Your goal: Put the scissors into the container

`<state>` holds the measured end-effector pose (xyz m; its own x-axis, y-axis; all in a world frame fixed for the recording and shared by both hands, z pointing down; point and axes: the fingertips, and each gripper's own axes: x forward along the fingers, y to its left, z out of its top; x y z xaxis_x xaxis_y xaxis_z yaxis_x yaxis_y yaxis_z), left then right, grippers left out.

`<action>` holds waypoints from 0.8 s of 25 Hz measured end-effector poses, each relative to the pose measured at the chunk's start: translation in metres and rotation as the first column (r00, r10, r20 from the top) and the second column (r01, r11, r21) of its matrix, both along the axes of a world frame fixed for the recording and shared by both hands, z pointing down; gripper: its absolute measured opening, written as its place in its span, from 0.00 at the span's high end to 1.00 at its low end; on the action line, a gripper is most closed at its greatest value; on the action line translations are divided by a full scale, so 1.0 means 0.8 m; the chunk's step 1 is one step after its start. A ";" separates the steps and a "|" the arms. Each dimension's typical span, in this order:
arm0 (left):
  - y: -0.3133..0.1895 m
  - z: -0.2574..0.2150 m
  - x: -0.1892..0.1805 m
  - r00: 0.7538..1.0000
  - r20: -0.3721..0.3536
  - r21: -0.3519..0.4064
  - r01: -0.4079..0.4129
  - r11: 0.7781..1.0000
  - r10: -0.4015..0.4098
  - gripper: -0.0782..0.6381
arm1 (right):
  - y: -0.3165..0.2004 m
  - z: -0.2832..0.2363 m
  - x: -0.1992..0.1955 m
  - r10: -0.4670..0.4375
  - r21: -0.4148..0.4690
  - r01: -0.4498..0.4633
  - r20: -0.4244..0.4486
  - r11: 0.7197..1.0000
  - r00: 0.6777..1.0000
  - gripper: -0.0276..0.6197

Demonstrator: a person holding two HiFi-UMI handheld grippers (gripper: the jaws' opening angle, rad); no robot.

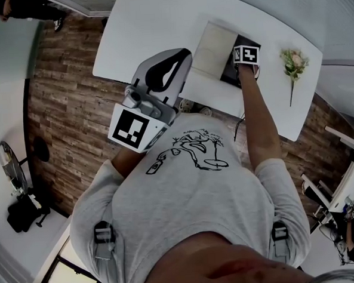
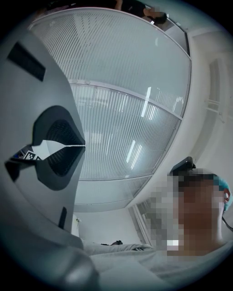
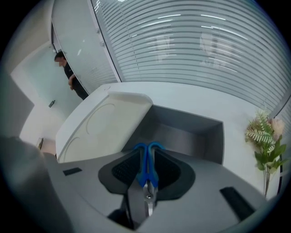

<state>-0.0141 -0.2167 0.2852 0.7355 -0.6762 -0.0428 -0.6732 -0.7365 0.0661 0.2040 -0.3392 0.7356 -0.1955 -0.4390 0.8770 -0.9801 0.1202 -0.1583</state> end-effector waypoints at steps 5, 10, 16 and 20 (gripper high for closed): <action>-0.001 -0.004 0.004 1.000 -0.015 0.020 -0.013 1.000 0.013 0.85 | -0.001 -0.024 0.003 -0.004 0.039 0.004 0.000 0.999 1.000 0.78; 0.000 -0.002 0.011 0.999 -0.024 0.023 -0.029 0.999 0.029 0.85 | 0.004 -0.052 0.010 -0.008 0.100 0.009 -0.006 0.995 1.000 0.79; -0.003 0.000 0.022 0.998 -0.028 0.019 -0.048 0.999 0.048 0.85 | 0.007 -0.116 0.018 -0.040 0.235 0.050 -0.048 0.971 0.998 0.81; -0.004 0.001 0.029 0.998 -0.032 0.018 -0.060 0.998 0.060 0.85 | 0.011 -0.178 0.012 -0.064 0.353 0.074 -0.037 0.933 0.997 0.83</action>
